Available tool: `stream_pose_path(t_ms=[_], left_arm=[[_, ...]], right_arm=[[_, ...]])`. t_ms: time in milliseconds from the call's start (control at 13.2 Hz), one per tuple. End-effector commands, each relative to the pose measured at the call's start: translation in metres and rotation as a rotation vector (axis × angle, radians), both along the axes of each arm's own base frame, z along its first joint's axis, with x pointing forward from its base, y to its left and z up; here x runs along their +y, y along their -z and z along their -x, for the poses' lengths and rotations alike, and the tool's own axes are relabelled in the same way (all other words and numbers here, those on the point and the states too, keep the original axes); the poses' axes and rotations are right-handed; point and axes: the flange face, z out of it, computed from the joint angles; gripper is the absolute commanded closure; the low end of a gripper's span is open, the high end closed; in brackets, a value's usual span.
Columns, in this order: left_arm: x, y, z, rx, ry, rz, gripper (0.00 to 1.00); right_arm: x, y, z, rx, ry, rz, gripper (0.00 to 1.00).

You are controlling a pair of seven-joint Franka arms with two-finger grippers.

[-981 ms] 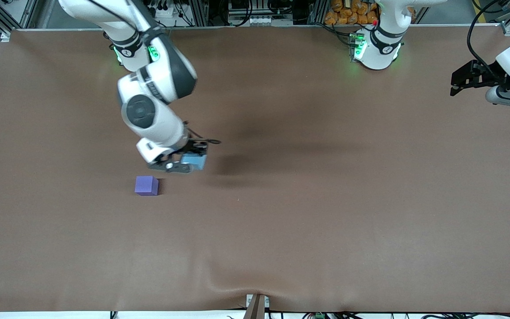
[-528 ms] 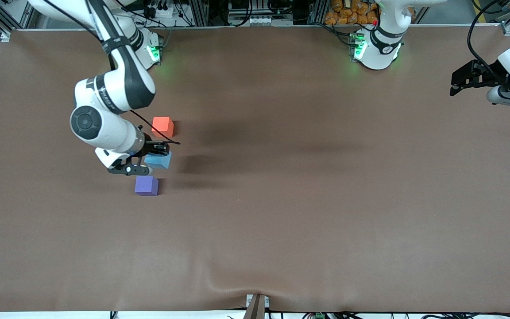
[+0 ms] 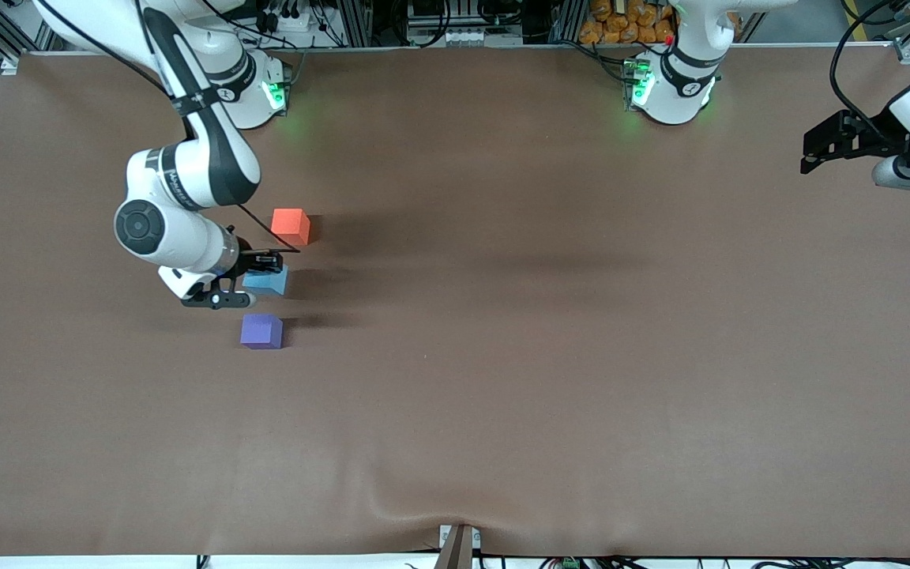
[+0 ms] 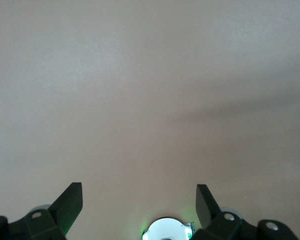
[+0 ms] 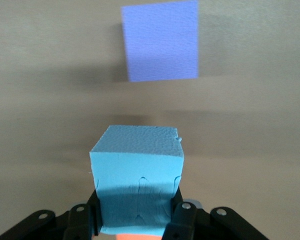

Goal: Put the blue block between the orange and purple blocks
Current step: 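Carry the blue block with the right gripper between the orange and purple blocks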

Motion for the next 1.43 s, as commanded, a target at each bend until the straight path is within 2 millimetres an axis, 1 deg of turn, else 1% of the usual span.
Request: stream_pose_path(t_ms=[0, 377, 528, 755, 1132, 1358], left_arm=[[0.001, -0.006, -0.003, -0.029, -0.019, 0.011, 0.0], [0.0, -0.008, -0.006, -0.059, -0.019, 0.001, 0.0], [0.001, -0.007, -0.006, -0.058, -0.063, -0.003, 0.0], [0.002, -0.008, -0.005, -0.058, -0.071, -0.004, 0.0], [0.002, -0.008, -0.005, -0.058, -0.07, -0.003, 0.0], [0.005, -0.008, -0.006, -0.058, -0.064, -0.003, 0.0]], right_arm=[[-0.004, 0.003, 0.013, -0.028, -0.011, -0.007, 1.0], [-0.003, 0.024, 0.021, -0.054, -0.011, -0.002, 1.0], [-0.003, 0.031, 0.026, -0.057, -0.012, 0.0, 1.0], [-0.002, 0.048, 0.032, -0.068, -0.01, 0.003, 1.0], [-0.001, 0.061, 0.037, -0.068, -0.012, 0.007, 1.0], [0.008, 0.072, 0.038, -0.087, -0.02, 0.008, 1.0]])
